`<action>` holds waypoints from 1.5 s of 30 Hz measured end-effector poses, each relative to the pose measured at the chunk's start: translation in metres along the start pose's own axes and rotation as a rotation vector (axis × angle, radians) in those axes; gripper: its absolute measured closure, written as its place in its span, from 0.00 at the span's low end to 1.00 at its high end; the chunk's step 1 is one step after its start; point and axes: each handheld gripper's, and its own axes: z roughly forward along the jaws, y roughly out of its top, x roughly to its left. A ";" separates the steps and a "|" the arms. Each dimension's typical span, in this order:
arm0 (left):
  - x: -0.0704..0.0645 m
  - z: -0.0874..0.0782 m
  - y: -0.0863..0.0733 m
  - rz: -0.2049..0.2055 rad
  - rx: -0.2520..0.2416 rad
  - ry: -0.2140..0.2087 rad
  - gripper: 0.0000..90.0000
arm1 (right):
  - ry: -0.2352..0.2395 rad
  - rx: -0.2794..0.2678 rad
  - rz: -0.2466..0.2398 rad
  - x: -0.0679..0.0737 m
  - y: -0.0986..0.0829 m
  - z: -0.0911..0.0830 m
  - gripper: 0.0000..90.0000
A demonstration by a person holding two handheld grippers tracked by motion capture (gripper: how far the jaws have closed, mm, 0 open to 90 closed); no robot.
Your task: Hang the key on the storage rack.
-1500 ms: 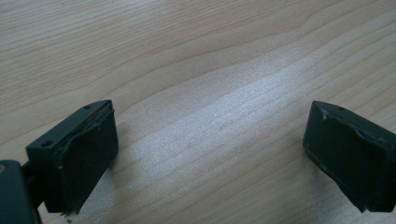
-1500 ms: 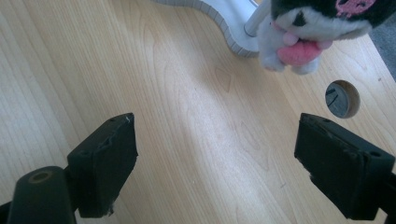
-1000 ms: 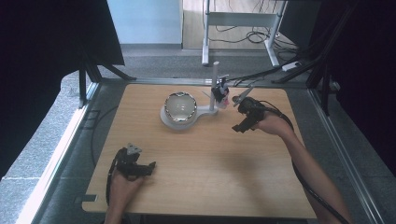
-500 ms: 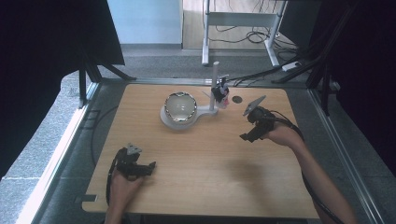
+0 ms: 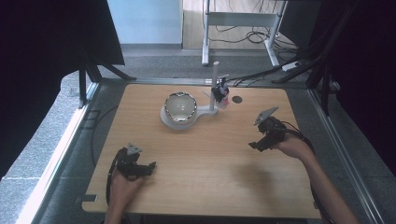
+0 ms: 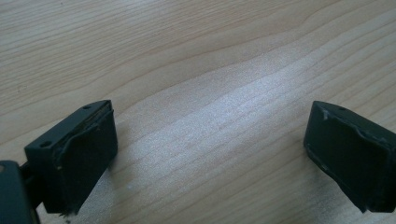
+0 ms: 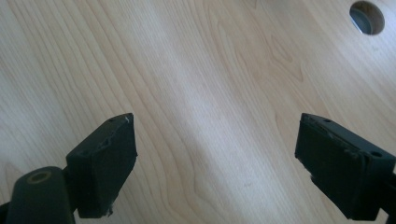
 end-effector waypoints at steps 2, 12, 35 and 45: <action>0.000 0.000 0.000 0.000 0.000 0.000 0.03 | -0.007 -0.005 0.010 0.002 -0.006 -0.001 0.14; -0.001 0.001 0.000 -0.005 0.001 0.000 0.02 | -0.006 -0.052 0.049 0.017 -0.029 -0.004 0.13; -0.002 0.001 0.001 -0.004 0.004 -0.005 0.00 | 0.041 -0.160 0.157 0.066 -0.070 0.038 0.10; -0.002 0.001 0.001 -0.003 0.004 -0.005 0.00 | 0.018 -0.255 0.252 0.080 -0.092 0.062 0.02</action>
